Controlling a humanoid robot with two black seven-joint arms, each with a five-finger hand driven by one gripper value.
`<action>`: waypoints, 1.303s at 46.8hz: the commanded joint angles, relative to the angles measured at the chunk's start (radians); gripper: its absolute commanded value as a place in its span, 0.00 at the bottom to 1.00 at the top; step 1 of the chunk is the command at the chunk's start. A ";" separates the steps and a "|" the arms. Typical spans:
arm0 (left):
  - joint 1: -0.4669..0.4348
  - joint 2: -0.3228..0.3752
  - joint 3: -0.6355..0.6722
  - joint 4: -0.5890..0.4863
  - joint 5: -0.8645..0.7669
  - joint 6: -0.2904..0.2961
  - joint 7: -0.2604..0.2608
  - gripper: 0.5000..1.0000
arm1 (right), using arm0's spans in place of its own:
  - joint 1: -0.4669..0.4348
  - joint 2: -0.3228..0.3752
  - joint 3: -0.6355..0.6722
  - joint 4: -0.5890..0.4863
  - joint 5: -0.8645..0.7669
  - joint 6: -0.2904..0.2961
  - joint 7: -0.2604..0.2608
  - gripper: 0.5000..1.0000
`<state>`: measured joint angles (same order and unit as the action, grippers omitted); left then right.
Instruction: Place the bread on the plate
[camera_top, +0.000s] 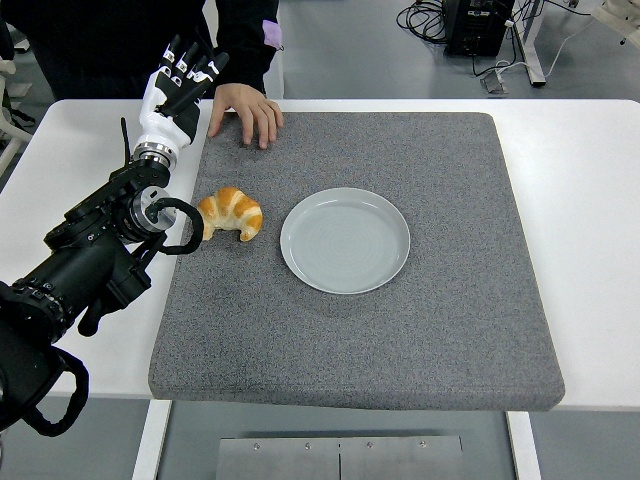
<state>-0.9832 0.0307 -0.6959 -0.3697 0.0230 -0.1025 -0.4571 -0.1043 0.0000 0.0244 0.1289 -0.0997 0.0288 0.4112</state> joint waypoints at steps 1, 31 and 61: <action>-0.002 0.000 0.000 0.000 0.000 0.000 0.000 0.94 | 0.000 0.000 0.000 0.000 0.000 0.000 0.000 1.00; 0.006 0.038 0.061 -0.069 0.035 0.013 -0.017 0.94 | 0.000 0.000 0.000 0.000 0.000 0.000 0.000 1.00; -0.011 0.409 0.447 -0.515 0.115 0.224 -0.012 0.94 | 0.000 0.000 0.000 0.000 0.000 0.000 0.000 1.00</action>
<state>-0.9944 0.4010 -0.2618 -0.8438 0.1009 0.1213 -0.4691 -0.1044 0.0000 0.0245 0.1288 -0.0997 0.0289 0.4112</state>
